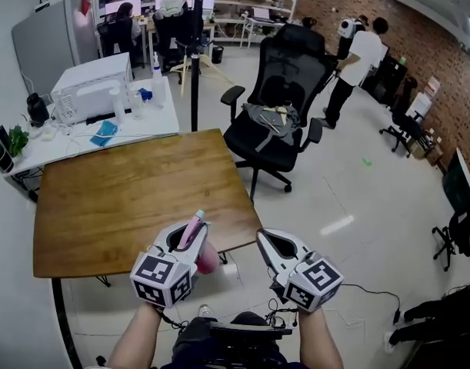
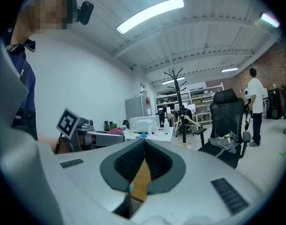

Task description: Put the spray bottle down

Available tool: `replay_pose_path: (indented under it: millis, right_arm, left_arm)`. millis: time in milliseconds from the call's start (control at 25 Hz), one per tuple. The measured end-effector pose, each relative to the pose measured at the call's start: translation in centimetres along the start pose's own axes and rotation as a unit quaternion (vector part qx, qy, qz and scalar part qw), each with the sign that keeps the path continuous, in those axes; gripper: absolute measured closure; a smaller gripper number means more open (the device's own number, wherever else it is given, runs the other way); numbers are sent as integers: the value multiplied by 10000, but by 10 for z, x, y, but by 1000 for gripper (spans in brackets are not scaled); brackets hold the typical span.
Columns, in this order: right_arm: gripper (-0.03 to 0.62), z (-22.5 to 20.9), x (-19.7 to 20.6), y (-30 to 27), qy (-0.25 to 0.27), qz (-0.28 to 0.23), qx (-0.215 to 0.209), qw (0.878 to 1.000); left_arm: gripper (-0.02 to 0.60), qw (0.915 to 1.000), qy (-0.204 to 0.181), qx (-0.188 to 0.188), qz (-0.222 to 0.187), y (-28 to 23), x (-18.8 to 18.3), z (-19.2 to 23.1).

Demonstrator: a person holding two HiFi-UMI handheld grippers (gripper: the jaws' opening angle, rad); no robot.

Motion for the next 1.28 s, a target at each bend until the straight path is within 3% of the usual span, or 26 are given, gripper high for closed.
replay_pose_path:
  millis: [240, 440, 680, 1080, 1280]
  right_arm:
    - [591, -17, 1, -49, -14, 106, -211, 9997]
    - [591, -30, 2, -100, 111, 159, -517, 9985]
    - [591, -61, -6, -147, 288, 126, -850, 9959]
    - [591, -115, -2, -191, 222, 139, -1386, 9900]
    - [591, -125, -1, -205, 236, 186, -1361, 9902]
  left_arm:
    - [505, 9996, 63, -210, -156, -21, -10, 35]
    - [504, 9989, -105, -415, -199, -35, -18, 57]
    - [505, 9964, -98, -822, -207, -64, -32, 85]
    - [505, 9903, -477, -1298, -109, -126, -43, 108]
    - [505, 9895, -615, -1302, -114, -143, -52, 119]
Point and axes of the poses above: the fingertips, and each gripper's own axes: y backward along the fingers, z to its left, x out of its underside, the point moved 5 cm from there along y, backward along the fingers, and after that the axes turned 5 degrees about y, right-handed, at the moved point
